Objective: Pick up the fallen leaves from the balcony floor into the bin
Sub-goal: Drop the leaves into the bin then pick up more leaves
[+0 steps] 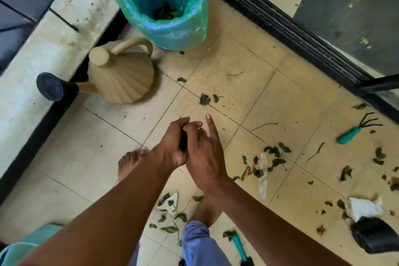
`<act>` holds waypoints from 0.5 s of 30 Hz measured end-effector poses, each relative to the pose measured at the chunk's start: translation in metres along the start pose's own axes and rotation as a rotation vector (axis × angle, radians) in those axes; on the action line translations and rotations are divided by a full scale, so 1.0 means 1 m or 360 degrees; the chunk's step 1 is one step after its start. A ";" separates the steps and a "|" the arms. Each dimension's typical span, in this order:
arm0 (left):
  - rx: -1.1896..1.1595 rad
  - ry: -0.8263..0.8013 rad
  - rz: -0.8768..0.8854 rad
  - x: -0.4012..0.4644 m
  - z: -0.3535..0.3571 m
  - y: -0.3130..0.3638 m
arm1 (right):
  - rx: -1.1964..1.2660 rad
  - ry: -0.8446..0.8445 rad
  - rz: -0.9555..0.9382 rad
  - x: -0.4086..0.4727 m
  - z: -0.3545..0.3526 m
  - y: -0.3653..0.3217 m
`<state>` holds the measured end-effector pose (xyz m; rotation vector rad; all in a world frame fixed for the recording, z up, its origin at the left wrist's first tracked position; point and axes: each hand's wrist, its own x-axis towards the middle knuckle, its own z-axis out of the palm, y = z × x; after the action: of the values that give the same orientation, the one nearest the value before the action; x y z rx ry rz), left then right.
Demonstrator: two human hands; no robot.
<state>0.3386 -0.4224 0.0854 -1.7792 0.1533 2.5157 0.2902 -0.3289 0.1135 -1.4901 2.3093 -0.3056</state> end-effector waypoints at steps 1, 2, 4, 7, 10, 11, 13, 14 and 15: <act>0.0067 0.0000 -0.0002 0.004 0.004 -0.001 | -0.0048 -0.0039 0.0021 0.004 -0.001 0.006; 0.0147 0.0018 0.0003 0.011 0.008 -0.005 | -0.0108 -0.0090 0.0041 0.007 0.000 0.013; 0.0262 0.0050 0.0024 0.024 0.012 -0.013 | -0.0177 -0.0166 0.0055 0.014 0.008 0.025; 0.0238 0.0064 -0.0014 0.043 0.010 -0.015 | -0.0125 -0.0244 0.0044 0.019 0.024 0.035; 0.0129 0.0095 -0.0040 0.063 -0.002 -0.007 | 0.0158 -0.0245 0.0027 0.021 0.033 0.040; 0.0099 0.0116 -0.0057 0.070 -0.007 -0.005 | 0.0299 -0.0283 0.0024 0.022 0.033 0.043; 0.0085 0.0172 -0.0084 0.087 -0.020 0.001 | 0.0480 -0.0200 0.0027 0.033 0.039 0.056; 0.0072 0.0196 -0.0110 0.094 -0.027 0.005 | 0.0500 -0.0090 0.0054 0.042 0.046 0.065; 0.0045 0.0212 -0.0137 0.100 -0.035 0.010 | 0.0496 0.0027 0.0114 0.052 0.057 0.075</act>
<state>0.3366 -0.4377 -0.0198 -1.8996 0.1147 2.3262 0.2328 -0.3443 0.0240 -1.2527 2.1995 -0.6280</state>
